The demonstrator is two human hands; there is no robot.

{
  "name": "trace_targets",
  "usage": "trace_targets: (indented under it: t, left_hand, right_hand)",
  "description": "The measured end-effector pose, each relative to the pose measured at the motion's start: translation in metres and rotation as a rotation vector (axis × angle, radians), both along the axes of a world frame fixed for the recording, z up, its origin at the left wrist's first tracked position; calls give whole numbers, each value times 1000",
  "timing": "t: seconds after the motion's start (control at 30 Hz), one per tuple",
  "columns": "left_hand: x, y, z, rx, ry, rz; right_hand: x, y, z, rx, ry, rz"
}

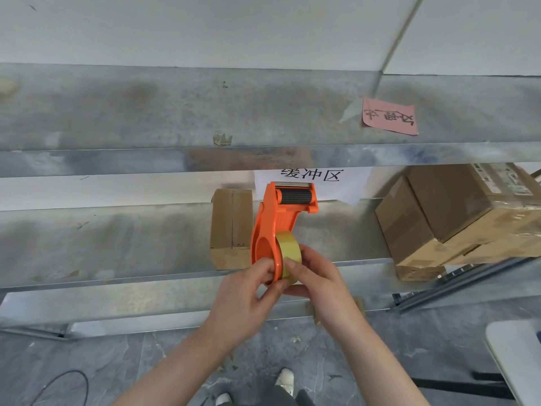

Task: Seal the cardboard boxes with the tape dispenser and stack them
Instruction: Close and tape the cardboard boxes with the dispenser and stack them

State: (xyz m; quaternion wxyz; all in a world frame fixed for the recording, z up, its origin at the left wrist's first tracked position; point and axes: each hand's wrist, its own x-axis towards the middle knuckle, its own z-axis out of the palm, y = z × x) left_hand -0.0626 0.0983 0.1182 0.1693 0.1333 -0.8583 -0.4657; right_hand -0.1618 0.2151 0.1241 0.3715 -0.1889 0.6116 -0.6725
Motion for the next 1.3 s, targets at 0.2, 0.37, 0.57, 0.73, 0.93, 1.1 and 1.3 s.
trace_targets:
  t: [0.2,0.37,0.57,0.73,0.93,1.1,1.3]
  left_hand:
    - [-1,-2,-1,-40,-20,6]
    - [-3,-8,2,52,1,-14]
    - [-4,-14,7,438,-12,-113]
    - [-8,-12,7,413,-28,-105]
    - [-16,-36,15,-449,141,-15]
    - [-23,-48,19,-855,151,-163]
    - [-28,-55,16,-1016,151,-319]
  right_hand:
    - [0,-6,1,29,24,-25]
    - [-6,-5,4,37,12,20]
    - [-14,11,-1,-15,71,224]
    - [-13,8,0,118,410,149]
    - [-16,15,3,125,273,170]
    - [-13,17,6,135,235,224]
    - [-13,20,5,194,284,270]
